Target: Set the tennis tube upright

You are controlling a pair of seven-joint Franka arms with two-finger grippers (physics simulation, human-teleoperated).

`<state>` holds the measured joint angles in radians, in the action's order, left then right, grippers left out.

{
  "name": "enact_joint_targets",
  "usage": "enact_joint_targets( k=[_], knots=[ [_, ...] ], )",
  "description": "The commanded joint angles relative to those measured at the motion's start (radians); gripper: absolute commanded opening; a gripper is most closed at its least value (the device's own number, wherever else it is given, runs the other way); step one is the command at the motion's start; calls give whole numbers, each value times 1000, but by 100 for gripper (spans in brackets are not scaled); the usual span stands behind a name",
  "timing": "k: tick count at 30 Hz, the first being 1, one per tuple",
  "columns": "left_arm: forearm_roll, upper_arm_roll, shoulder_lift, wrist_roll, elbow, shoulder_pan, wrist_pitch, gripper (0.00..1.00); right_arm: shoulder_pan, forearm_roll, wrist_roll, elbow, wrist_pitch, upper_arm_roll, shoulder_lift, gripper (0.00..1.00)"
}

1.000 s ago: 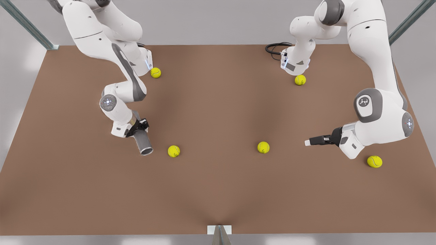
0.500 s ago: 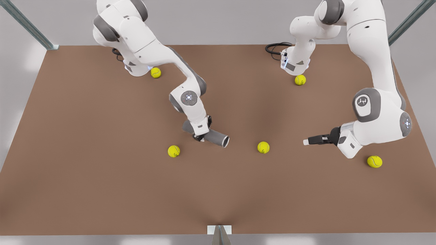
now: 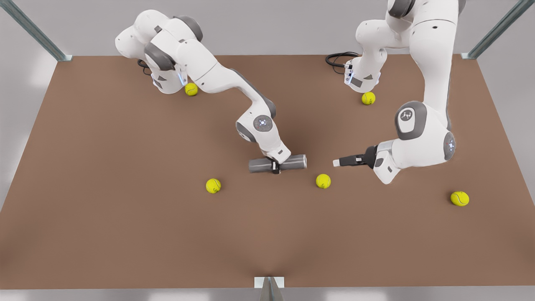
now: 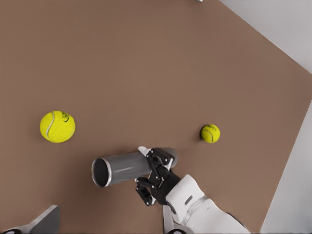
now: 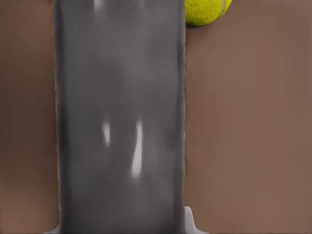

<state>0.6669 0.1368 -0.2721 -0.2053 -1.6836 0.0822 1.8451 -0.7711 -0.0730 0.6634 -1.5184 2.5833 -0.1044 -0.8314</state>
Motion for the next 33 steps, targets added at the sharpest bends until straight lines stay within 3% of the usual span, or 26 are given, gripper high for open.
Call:
enact_joint_targets(
  k=[1, 2, 5, 9, 14, 18, 20, 22, 25, 28, 33],
  knots=[
    [71, 3, 13, 0, -31, -1, 15, 100, -7, -2, -2, 7, 0, 2, -5, 68],
    [114, 20, 68, 0, -115, -7, 69, 100, -10, 1, -7, 10, 1, 5, -11, 100],
    [128, 24, 106, 3, -197, -30, 94, 100, -11, 2, -18, 10, 1, 11, -8, 100],
    [336, 27, 111, 254, -311, -81, 97, 100, -11, 6, -19, 9, 3, 9, 3, 100],
    [415, 75, 57, 356, -334, -72, 220, 100, 41, 62, -21, -109, -129, -3, 256, 100],
    [451, 83, 8, 437, -332, -72, 258, 100, 236, 128, -18, -223, -310, -4, 500, 100],
    [451, 83, -9, 461, -332, -72, 266, 100, 401, 176, -22, -220, -488, -3, 583, 100],
    [456, 83, -36, 498, -334, -72, 284, 100, 503, 170, -286, -209, -683, 3, 704, 100],
    [499, 107, -84, 566, -334, -72, 332, 100, 613, 73, -315, -180, -775, 9, 769, 100],
    [577, 136, -108, 593, -334, -68, 347, 100, 843, 75, -464, -181, -842, -46, 811, 100],
    [645, 155, -190, 748, -335, -68, 394, 100, 912, 71, -501, -148, -973, -44, 805, 100]
  ],
)
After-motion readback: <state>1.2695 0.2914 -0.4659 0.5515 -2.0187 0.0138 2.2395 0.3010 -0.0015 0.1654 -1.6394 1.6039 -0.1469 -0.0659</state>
